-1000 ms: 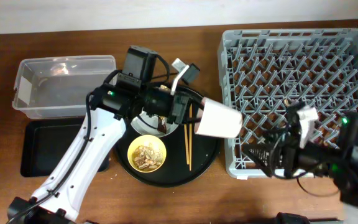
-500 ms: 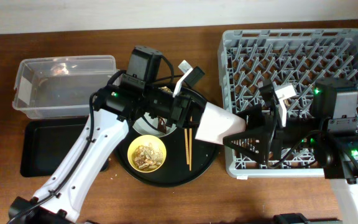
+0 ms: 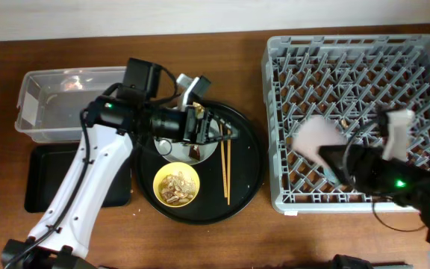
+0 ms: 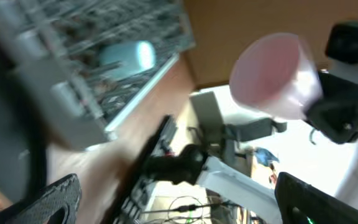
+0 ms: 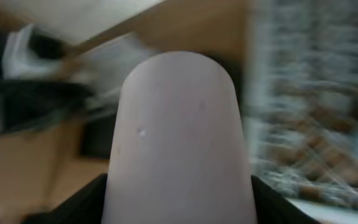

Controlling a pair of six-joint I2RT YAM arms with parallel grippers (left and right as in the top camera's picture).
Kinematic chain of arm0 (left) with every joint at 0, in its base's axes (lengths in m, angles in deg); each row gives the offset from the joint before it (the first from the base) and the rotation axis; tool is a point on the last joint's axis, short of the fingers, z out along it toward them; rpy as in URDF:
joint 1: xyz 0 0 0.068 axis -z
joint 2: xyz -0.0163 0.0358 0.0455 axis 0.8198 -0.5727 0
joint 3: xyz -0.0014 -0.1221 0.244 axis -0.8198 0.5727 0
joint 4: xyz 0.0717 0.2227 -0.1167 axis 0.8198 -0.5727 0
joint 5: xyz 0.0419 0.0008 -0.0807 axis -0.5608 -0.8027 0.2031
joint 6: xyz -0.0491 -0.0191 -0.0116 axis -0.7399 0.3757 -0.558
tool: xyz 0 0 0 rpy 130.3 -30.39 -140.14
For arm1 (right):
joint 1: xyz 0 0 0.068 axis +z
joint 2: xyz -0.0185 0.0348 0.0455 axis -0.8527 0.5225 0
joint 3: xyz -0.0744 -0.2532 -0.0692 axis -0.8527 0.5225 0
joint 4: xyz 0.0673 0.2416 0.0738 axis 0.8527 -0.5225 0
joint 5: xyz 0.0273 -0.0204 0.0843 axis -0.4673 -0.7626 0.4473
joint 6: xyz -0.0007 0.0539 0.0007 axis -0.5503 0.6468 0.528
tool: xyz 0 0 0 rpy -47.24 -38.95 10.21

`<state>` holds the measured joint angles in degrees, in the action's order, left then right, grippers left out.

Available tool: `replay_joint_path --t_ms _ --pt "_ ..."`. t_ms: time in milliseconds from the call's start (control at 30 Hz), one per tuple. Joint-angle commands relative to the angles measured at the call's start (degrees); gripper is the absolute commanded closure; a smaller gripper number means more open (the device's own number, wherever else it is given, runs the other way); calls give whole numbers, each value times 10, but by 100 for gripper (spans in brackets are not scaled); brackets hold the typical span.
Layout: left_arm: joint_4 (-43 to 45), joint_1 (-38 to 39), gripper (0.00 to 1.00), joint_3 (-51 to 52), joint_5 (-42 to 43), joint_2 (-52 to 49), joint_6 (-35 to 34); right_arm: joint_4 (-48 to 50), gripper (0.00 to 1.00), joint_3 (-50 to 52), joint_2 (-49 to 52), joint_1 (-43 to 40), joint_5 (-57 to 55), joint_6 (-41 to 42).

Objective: Sort waste into correct bins and load items into the dishwasher rack
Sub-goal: 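Place the pink cup in the rack with the right gripper, then grasp the yellow bowl with the left gripper and lift it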

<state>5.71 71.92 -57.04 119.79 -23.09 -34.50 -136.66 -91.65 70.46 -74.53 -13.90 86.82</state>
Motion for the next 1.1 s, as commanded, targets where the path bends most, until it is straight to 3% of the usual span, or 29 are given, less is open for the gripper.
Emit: replay_joint_path --t_ms 0,200,433,467,533,567,633,700,767,833,900,967,1067 --pt "-34 7 1 0 -77 5 44 -37 39 -11 21 -63 -349 90" --pt "-52 92 2 0 -188 5 46 -8 38 -11 207 -70 -423 130" --pt "-76 116 2 0 -216 5 46 105 37 -11 363 -88 -417 172" --pt "-77 116 2 0 -226 5 46 116 27 -11 373 -88 -416 182" --pt "-78 116 1 0 -226 5 46 125 21 -11 381 -88 -410 188" --pt "-78 116 2 0 -226 5 46 125 11 -11 381 -88 -402 187" --pt "-85 116 2 0 -237 5 46 118 8 -17 380 -88 -379 185" --pt "-104 116 3 -1 -252 6 46 79 9 -47 369 -87 -309 151" --pt "-125 116 6 -1 -323 22 33 37 9 -83 317 -83 -200 73" --pt "-144 115 9 -1 -447 57 -58 20 10 -91 228 -58 -97 3" --pt "-175 122 16 0 -550 92 -139 -19 8 -91 142 -8 -87 -15" --pt "-226 154 17 2 -672 100 -191 -71 8 -91 55 72 -86 -8" --pt "-168 197 22 92 -693 97 -200 -88 8 -89 -31 155 -91 -8"
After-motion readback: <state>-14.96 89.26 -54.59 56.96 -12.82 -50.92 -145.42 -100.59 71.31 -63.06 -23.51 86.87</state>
